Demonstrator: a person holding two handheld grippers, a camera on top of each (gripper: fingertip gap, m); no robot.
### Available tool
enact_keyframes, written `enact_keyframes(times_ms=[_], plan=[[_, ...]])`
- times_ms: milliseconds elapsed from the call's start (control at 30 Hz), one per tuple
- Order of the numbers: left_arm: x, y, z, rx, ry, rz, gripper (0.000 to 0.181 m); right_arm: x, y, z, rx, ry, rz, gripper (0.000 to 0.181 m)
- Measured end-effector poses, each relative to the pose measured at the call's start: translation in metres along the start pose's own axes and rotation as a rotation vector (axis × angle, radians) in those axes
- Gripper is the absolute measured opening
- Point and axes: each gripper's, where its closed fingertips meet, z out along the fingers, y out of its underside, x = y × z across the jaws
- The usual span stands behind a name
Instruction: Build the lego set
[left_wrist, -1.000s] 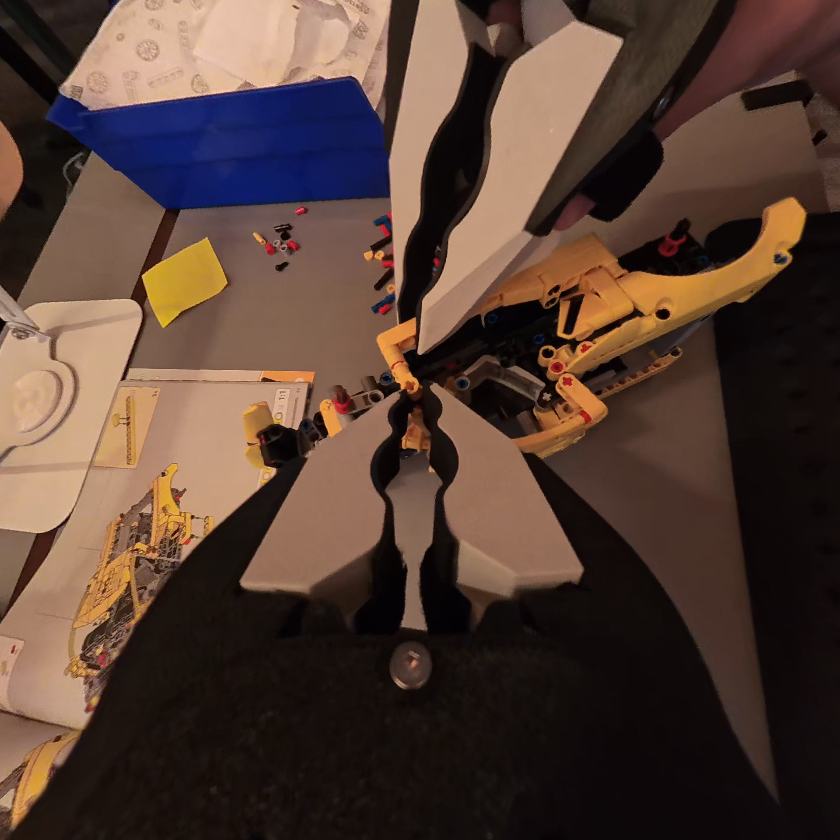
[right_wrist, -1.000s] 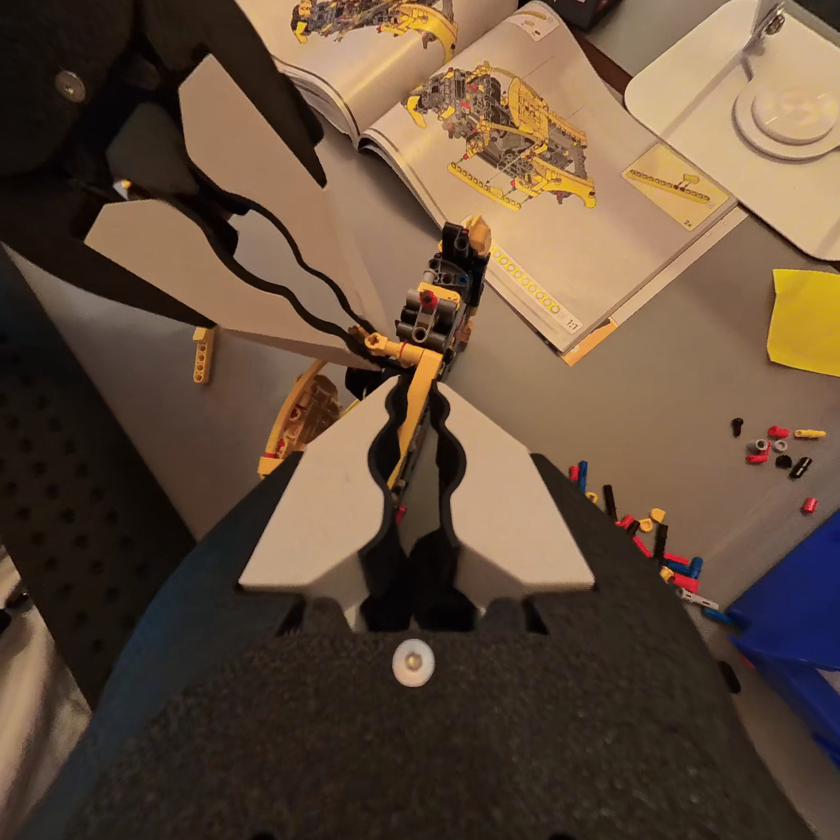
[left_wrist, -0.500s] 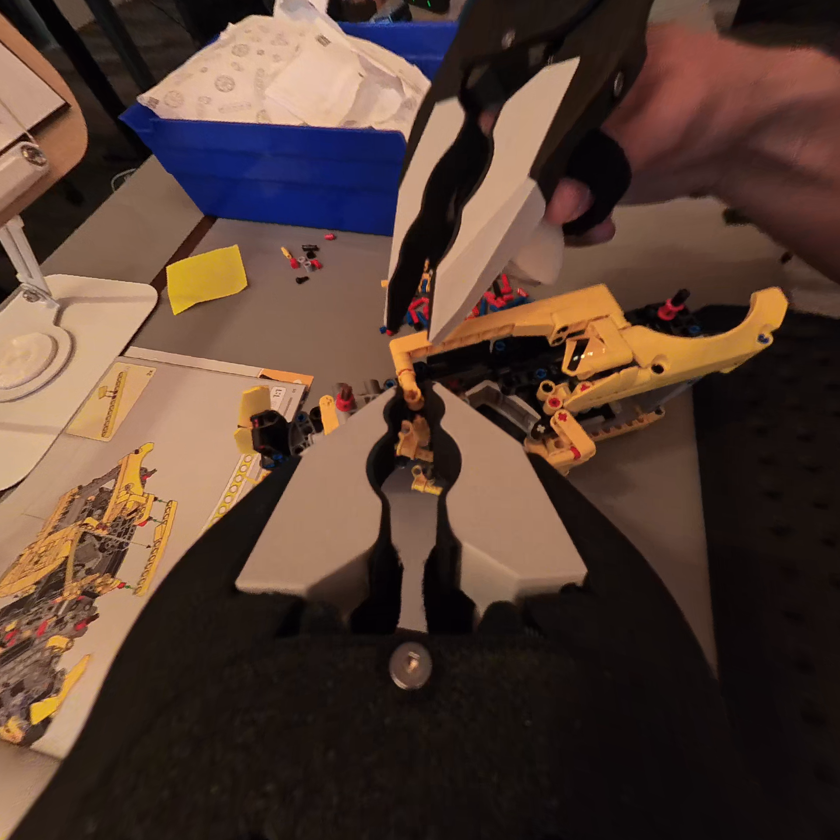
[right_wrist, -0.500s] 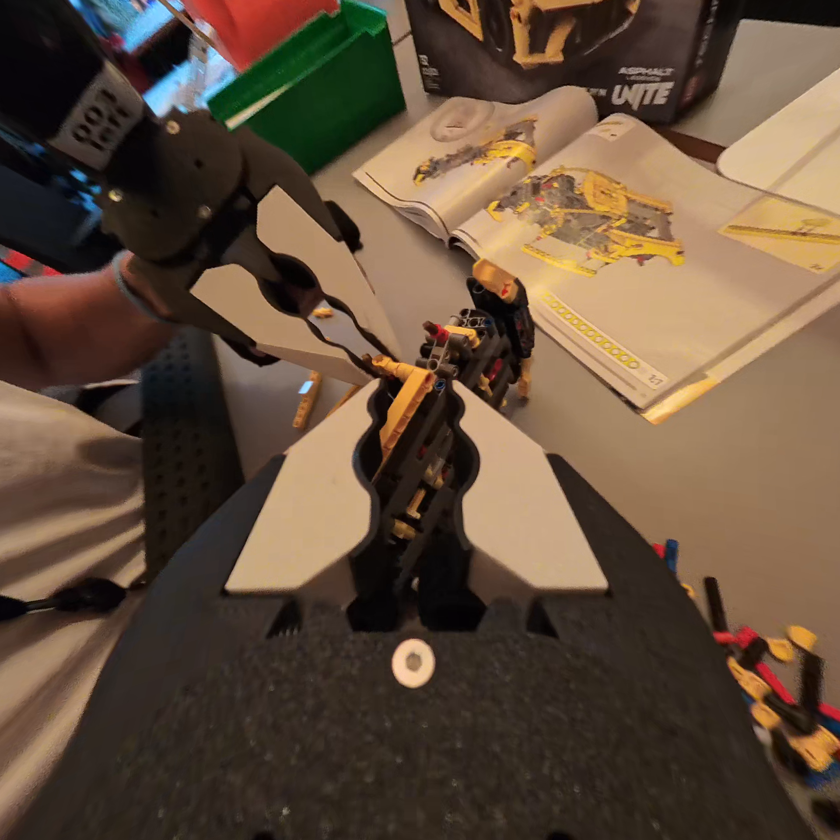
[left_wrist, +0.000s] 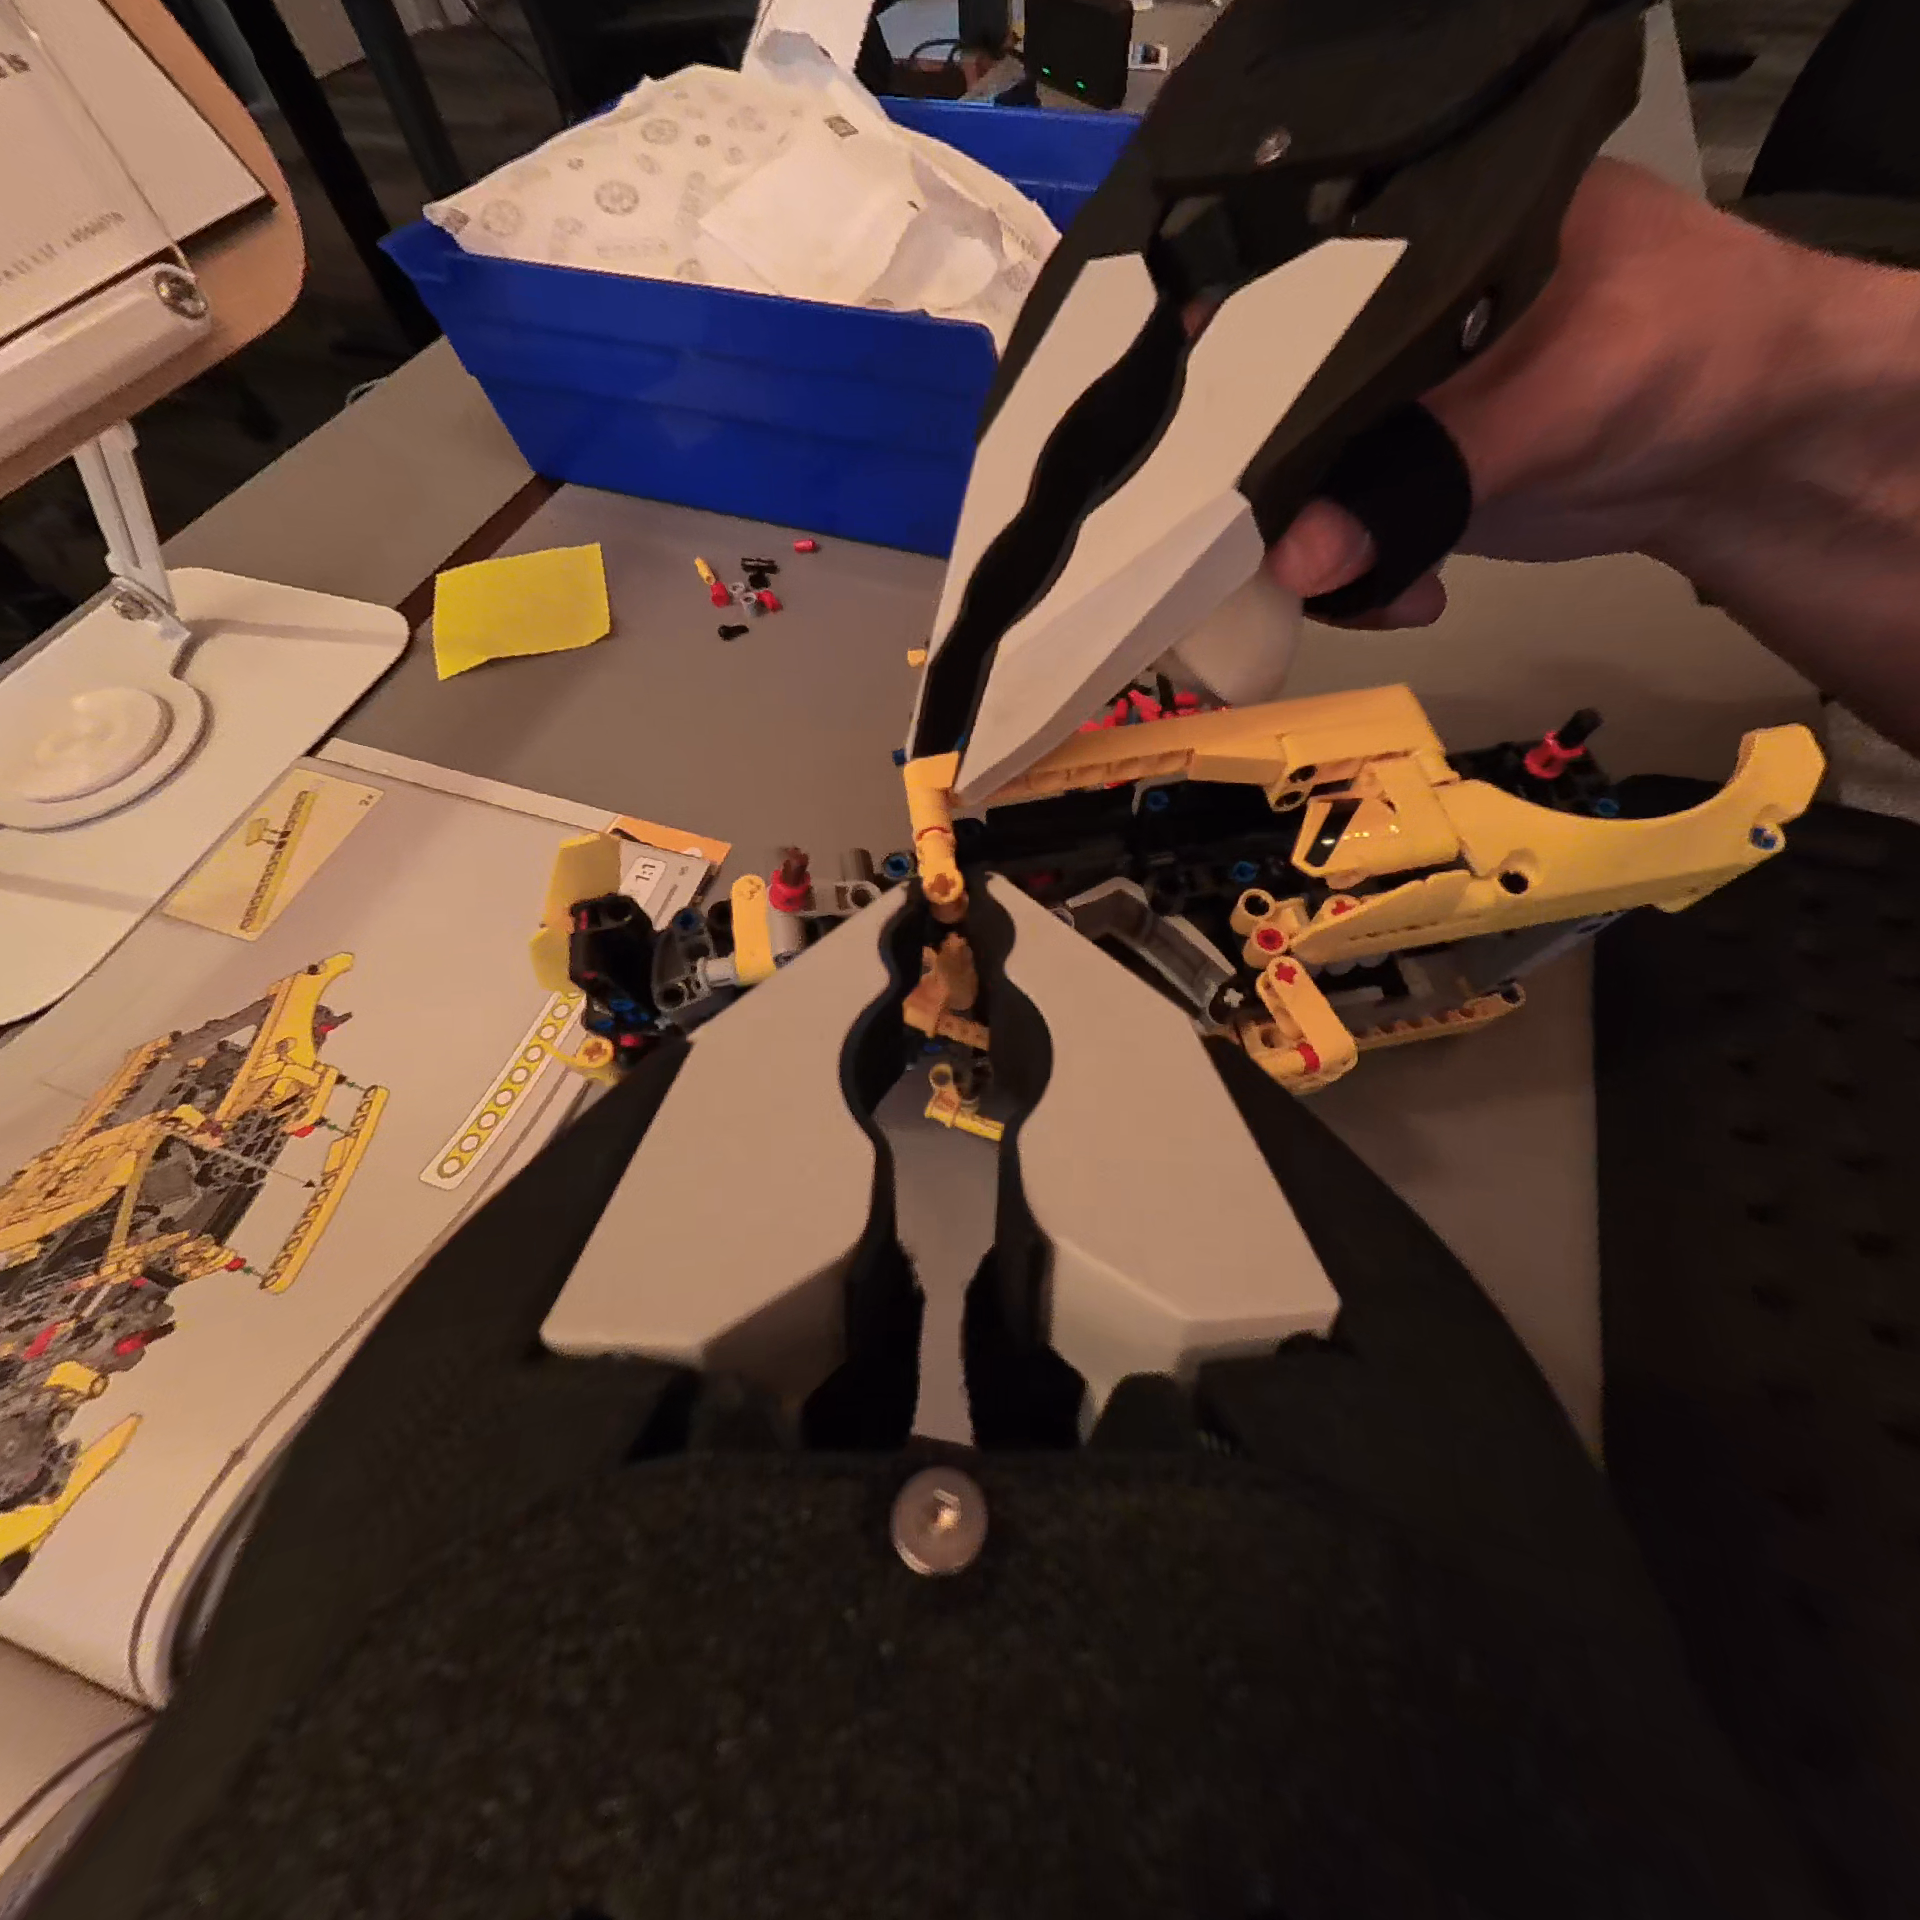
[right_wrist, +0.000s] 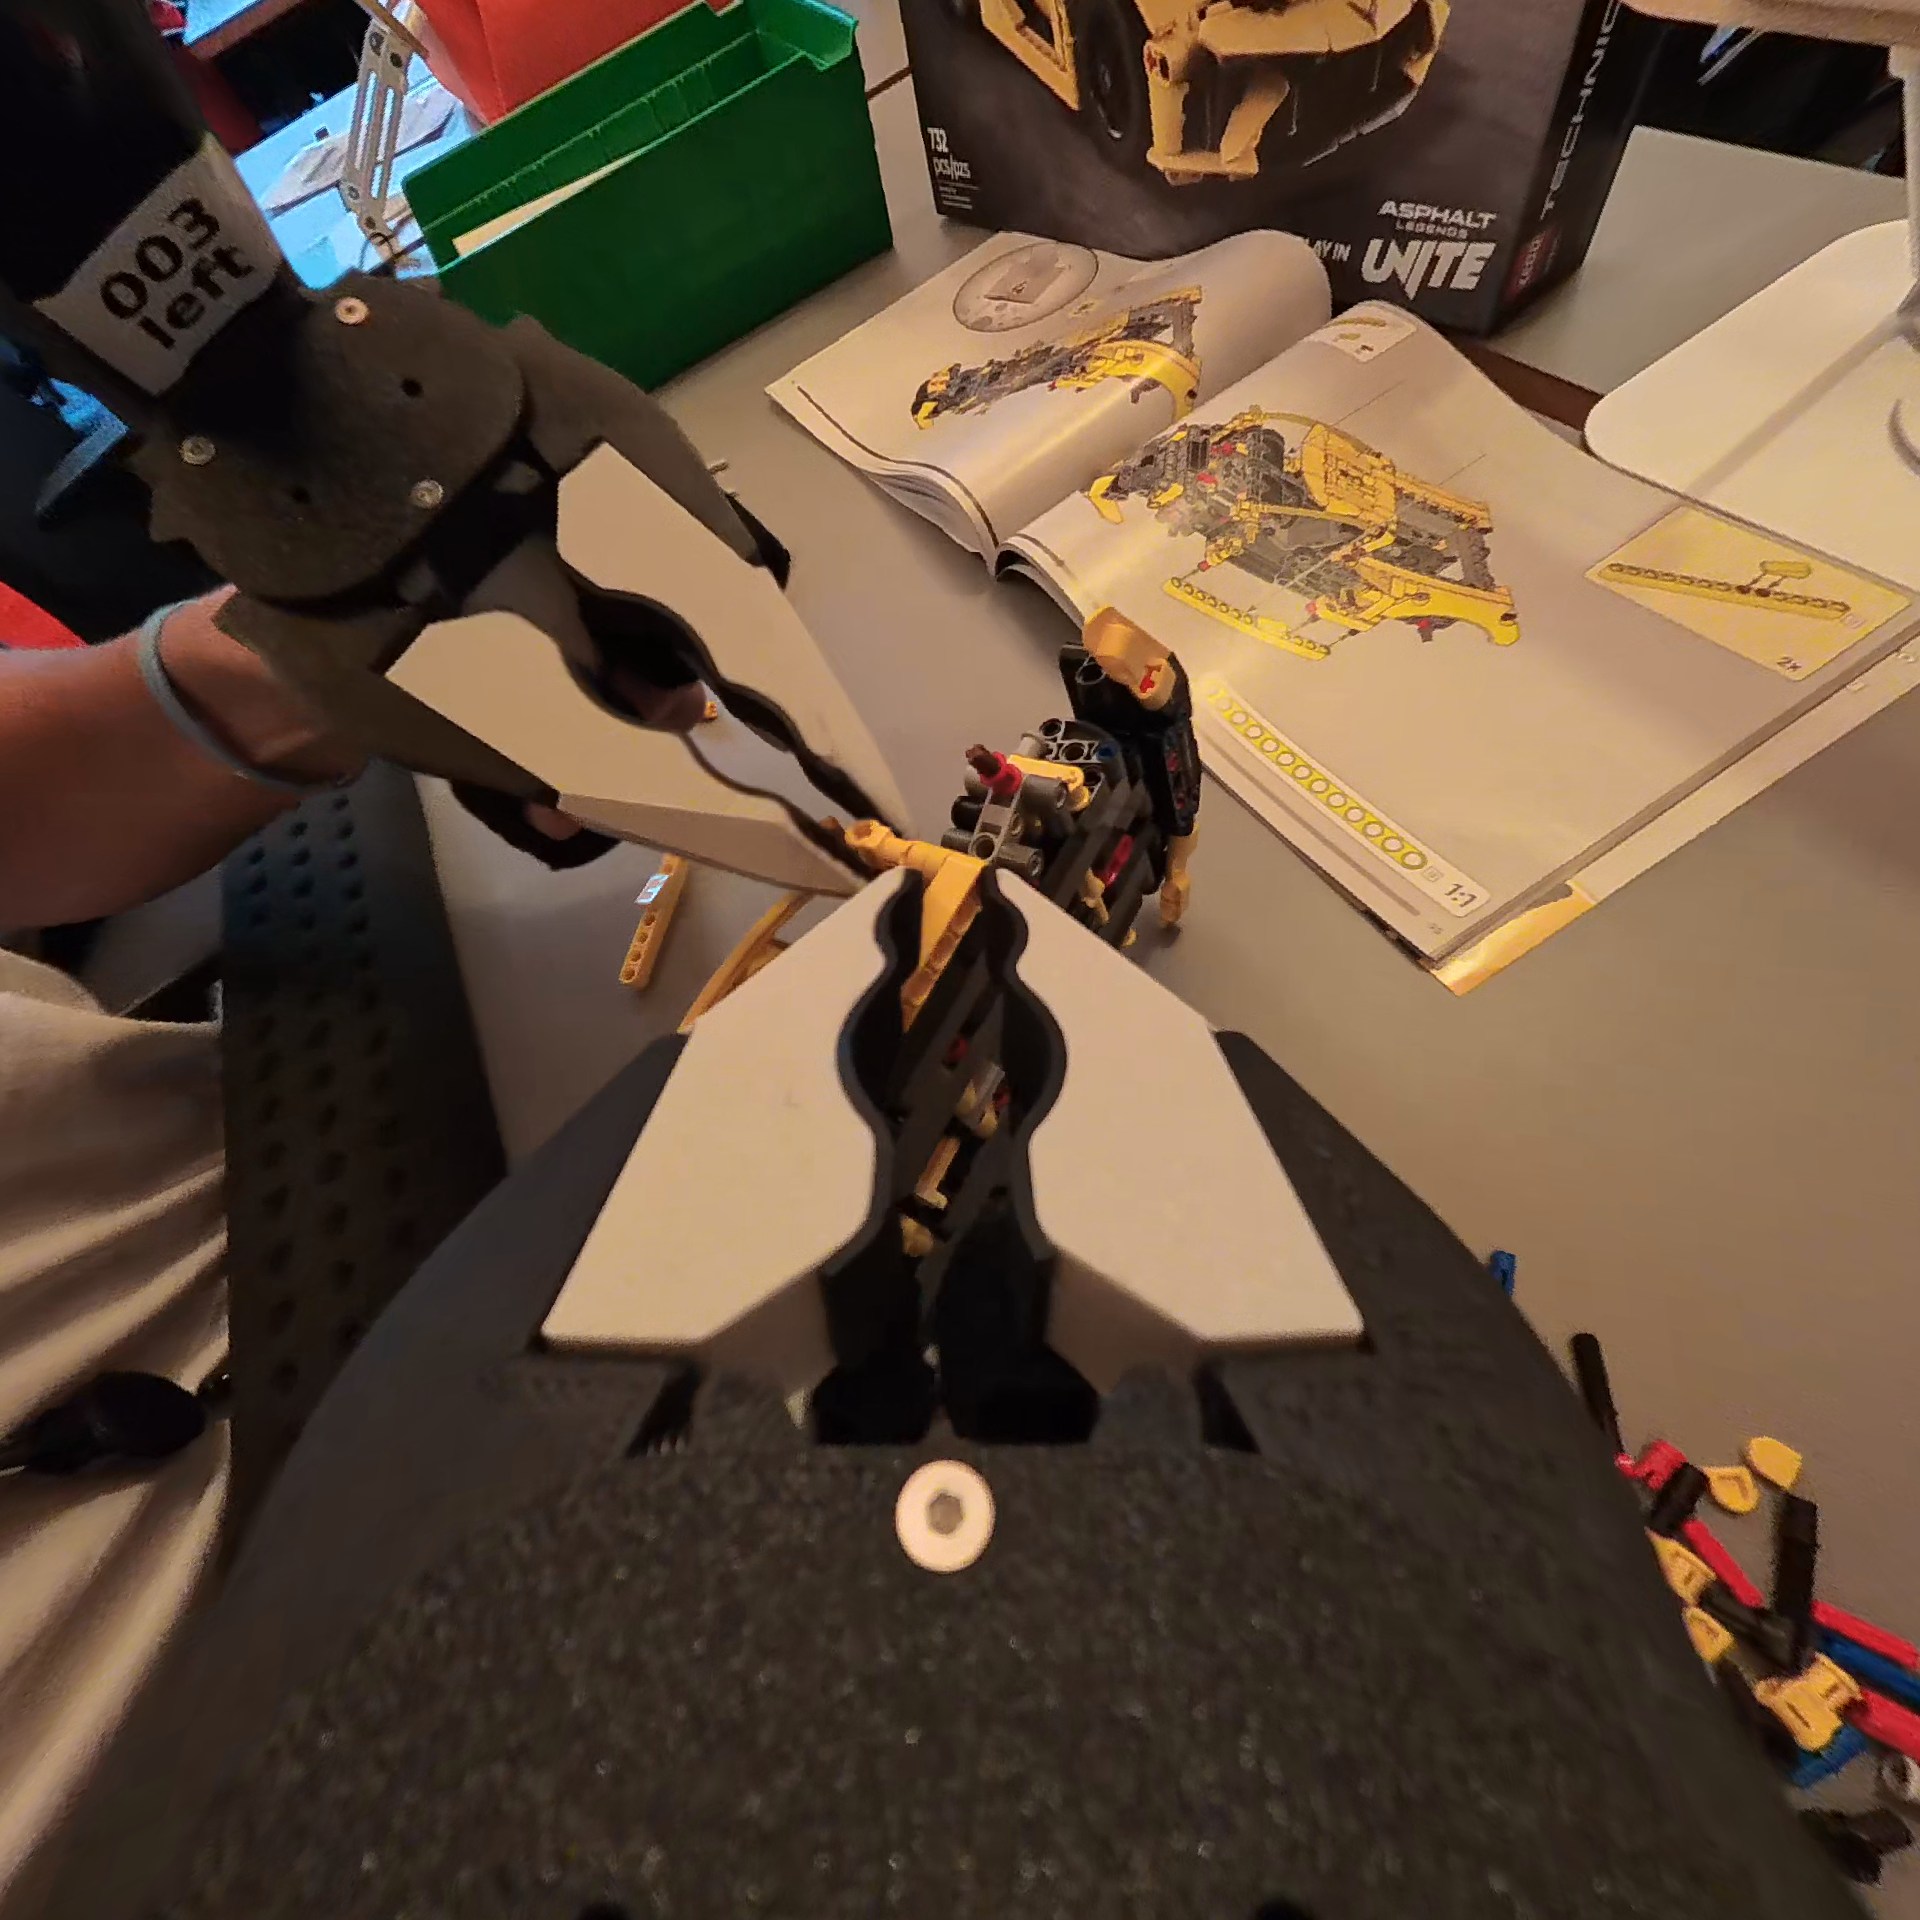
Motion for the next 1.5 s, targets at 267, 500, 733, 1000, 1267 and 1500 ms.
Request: enact_keyframes(times_ms=[267, 500, 733, 1000, 1267, 1500], plan=[[0.005, 0.000, 0.000, -0.038, 0.041, 0.121, 0.005, -0.001, 0.002, -0.002, -0.048, 0.007, -0.002, 0.006], [0.007, 0.001, 0.000, -0.110, 0.074, 0.231, 0.005, -0.003, 0.003, -0.002, -0.099, 0.036, -0.062, 0.005], [0.010, 0.001, 0.001, -0.124, 0.165, 0.236, 0.005, -0.001, 0.004, -0.005, -0.068, 0.040, -0.032, 0.000], [0.010, 0.003, -0.004, -0.052, 0.182, 0.134, 0.007, 0.002, 0.007, -0.013, 0.041, -0.052, -0.120, 0.013], [0.010, 0.001, -0.003, 0.019, 0.186, 0.066, 0.006, -0.020, 0.010, -0.017, 0.138, -0.447, -0.235, 0.036], [0.008, -0.003, 0.003, 0.074, 0.130, 0.037, 0.006, -0.015, 0.004, -0.011, 0.060, -0.435, 0.030, 0.034]])
